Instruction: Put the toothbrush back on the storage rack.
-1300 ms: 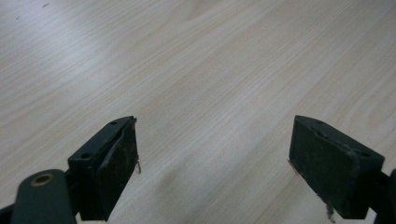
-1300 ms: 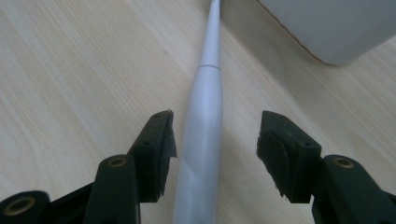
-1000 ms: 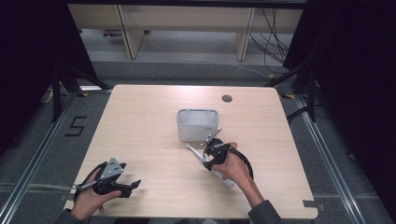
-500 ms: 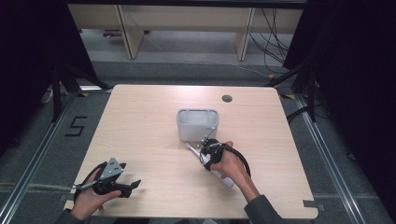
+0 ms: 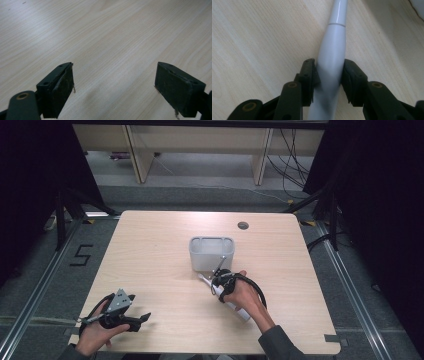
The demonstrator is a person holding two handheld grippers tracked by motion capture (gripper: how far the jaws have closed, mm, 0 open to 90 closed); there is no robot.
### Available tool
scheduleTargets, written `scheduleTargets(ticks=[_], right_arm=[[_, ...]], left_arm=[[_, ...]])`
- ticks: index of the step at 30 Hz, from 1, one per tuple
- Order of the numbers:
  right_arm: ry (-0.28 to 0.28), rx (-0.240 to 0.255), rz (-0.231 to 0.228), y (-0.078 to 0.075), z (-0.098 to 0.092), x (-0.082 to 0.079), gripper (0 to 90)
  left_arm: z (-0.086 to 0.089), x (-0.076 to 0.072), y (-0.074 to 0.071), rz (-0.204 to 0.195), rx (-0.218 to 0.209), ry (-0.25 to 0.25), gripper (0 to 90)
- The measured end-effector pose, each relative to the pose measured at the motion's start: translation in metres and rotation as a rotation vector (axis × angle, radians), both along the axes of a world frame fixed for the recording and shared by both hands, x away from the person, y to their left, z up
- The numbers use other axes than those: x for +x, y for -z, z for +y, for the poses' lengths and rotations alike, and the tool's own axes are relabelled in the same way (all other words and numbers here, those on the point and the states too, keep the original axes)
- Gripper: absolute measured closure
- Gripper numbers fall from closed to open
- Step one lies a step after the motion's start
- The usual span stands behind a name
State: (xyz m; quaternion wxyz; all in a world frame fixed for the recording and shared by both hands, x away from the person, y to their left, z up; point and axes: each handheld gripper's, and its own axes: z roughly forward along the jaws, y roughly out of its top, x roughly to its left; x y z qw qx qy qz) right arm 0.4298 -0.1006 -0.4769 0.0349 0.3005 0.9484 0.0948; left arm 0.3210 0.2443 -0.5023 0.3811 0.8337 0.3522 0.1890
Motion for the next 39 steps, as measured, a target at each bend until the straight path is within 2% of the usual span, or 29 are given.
scheduleTargets(ticks=[1, 2, 3, 6, 7, 8, 9, 10, 11, 13, 14, 15, 16, 18, 19, 20, 21, 24, 26, 27, 28, 29, 30, 33, 36, 39], right_arm=[[0.01, -0.017, 0.013, -0.001, 0.001, 0.0, 63.7], [0.026, -0.004, 0.014, 0.002, 0.001, 0.0, 64.1], [0.031, -0.032, 0.014, 0.0, 0.003, 0.0, 64.3], [0.015, -0.026, 0.031, 0.0, 0.003, 0.001, 65.4], [0.033, -0.03, 0.026, 0.001, 0.003, 0.001, 65.8], [0.011, -0.044, 0.022, 0.0, 0.002, 0.002, 66.0], [0.034, -0.048, 0.034, -0.001, 0.004, 0.002, 66.1], [0.02, -0.043, 0.028, 0.0, 0.003, 0.003, 66.1], [0.028, -0.047, 0.033, 0.0, 0.003, 0.003, 66.2], [0.006, -0.051, 0.034, 0.0, 0.003, 0.005, 66.3], [0.02, -0.051, 0.043, 0.0, 0.003, 0.005, 66.3], [0.034, -0.051, 0.049, 0.0, 0.004, 0.005, 66.4], [0.027, -0.05, 0.045, 0.0, 0.003, 0.006, 66.4], [0.006, -0.061, 0.038, 0.0, 0.002, 0.007, 66.4], [0.021, -0.056, 0.046, 0.0, 0.002, 0.007, 66.4], [0.029, -0.048, 0.047, 0.0, 0.002, 0.006, 66.5], [0.008, -0.049, 0.037, 0.0, 0.002, 0.007, 66.5], [0.029, -0.033, 0.041, 0.0, 0.0, 0.005, 66.5], [0.014, -0.032, 0.026, 0.0, -0.001, 0.005, 66.5], [0.028, -0.026, 0.043, -0.001, -0.001, 0.004, 66.5], [0.048, -0.015, 0.032, -0.001, -0.001, 0.001, 66.6], [0.014, -0.019, 0.023, -0.001, -0.003, 0.003, 66.6], [0.046, -0.018, 0.013, -0.001, -0.003, 0.0, 66.6], [0.01, 0.007, -0.017, -0.005, -0.007, -0.002, 66.6], [0.038, 0.026, -0.027, -0.008, -0.009, -0.008, 66.6], [0.014, 0.046, -0.067, -0.012, -0.015, -0.01, 66.6]], left_arm=[[0.0, 0.0, 0.0, -0.002, -0.002, 0.0, 15.2], [0.001, 0.001, 0.0, -0.005, 0.018, 0.001, 15.2], [0.001, 0.001, 0.0, -0.004, 0.021, 0.003, 15.2], [0.001, 0.001, 0.0, -0.005, 0.023, 0.003, 15.2], [0.001, 0.001, -0.001, -0.003, 0.02, 0.001, 15.2], [0.001, 0.001, -0.001, -0.004, 0.021, 0.002, 15.2], [0.001, 0.001, 0.0, -0.005, 0.021, 0.002, 15.2], [0.0, 0.0, 0.0, -0.003, 0.005, 0.0, 15.1], [0.001, 0.001, 0.0, -0.004, 0.023, 0.003, 15.2], [0.001, 0.001, 0.0, -0.005, 0.018, 0.002, 15.1], [0.0, 0.0, 0.0, 0.001, -0.002, 0.002, 15.2], [0.0, 0.0, 0.0, 0.002, -0.002, 0.004, 15.2], [0.001, 0.001, 0.0, -0.004, 0.021, 0.002, 15.2], [0.001, 0.001, 0.0, -0.003, 0.022, 0.004, 15.2], [0.0, 0.0, 0.001, -0.002, -0.002, 0.001, 15.1], [0.0, 0.0, 0.0, -0.002, 0.003, 0.001, 15.1], [0.0, 0.0, 0.0, -0.002, 0.002, 0.002, 15.1], [0.0, 0.0, 0.0, -0.002, 0.002, 0.002, 15.1], [0.0, 0.001, 0.0, -0.002, 0.001, 0.002, 15.2], [0.0, 0.001, 0.0, 0.005, 0.001, 0.005, 15.1], [0.0, 0.0, 0.0, 0.002, 0.001, 0.001, 15.2], [0.001, 0.001, 0.0, 0.002, 0.012, 0.006, 15.1], [0.0, 0.0, 0.0, 0.001, 0.0, 0.002, 15.2], [0.001, 0.001, 0.0, 0.001, 0.012, 0.007, 15.1], [0.0, 0.001, 0.0, 0.001, 0.001, 0.002, 15.1], [0.001, 0.001, 0.0, 0.001, 0.011, 0.006, 15.1]])
